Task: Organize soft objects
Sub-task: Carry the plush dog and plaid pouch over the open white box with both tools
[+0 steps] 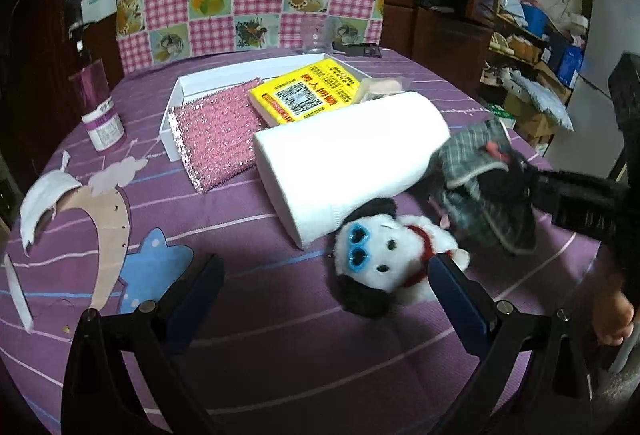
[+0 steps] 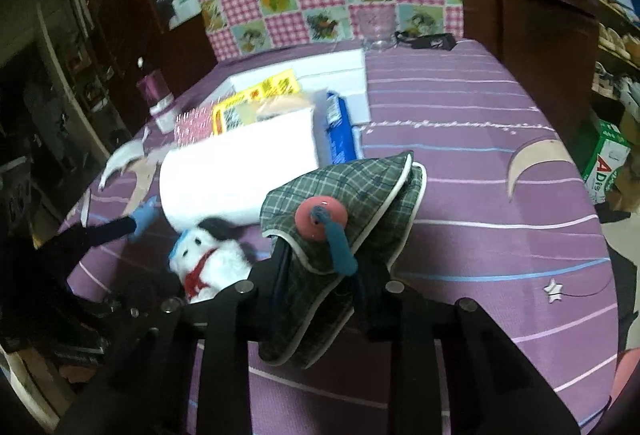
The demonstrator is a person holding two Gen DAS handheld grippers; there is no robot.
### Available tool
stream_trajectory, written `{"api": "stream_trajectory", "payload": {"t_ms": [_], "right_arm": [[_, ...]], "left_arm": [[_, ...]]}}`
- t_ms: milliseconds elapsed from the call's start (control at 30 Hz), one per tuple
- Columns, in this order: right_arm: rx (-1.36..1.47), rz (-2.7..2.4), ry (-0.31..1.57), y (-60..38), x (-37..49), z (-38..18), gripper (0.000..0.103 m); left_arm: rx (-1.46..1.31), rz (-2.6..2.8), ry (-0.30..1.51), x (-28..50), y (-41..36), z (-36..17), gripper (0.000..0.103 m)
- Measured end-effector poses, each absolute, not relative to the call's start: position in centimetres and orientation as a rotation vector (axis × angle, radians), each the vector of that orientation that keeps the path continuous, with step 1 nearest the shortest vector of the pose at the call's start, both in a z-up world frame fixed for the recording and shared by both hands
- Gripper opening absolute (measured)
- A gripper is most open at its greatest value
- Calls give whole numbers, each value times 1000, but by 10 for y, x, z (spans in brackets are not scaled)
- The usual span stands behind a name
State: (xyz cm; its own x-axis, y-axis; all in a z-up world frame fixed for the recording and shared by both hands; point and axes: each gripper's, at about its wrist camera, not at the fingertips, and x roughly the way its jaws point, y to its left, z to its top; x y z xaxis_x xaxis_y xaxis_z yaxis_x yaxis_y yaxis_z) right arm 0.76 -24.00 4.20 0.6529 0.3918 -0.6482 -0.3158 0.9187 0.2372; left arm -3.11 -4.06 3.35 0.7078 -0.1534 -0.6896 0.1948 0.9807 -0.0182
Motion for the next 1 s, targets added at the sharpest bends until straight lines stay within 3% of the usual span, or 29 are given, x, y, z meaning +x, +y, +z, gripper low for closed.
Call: {"api": "stream_trajectory", "payload": {"t_ms": [367,633,800,1000], "right_arm": [[137,369,690,-251,0,53,27],[162,361,673,-259,-2,54,27],[162,359,672,-259,-3,53,27],[160,359,670,-258,-3,53,27]], "left_arm": [[134,-232,843,-23,-73,39,102],[146,-230,972,-4,-85,20,91],[139,-253,1016,1,-91,12,72],[130,-252,1011,-4,-93,13,62]]}}
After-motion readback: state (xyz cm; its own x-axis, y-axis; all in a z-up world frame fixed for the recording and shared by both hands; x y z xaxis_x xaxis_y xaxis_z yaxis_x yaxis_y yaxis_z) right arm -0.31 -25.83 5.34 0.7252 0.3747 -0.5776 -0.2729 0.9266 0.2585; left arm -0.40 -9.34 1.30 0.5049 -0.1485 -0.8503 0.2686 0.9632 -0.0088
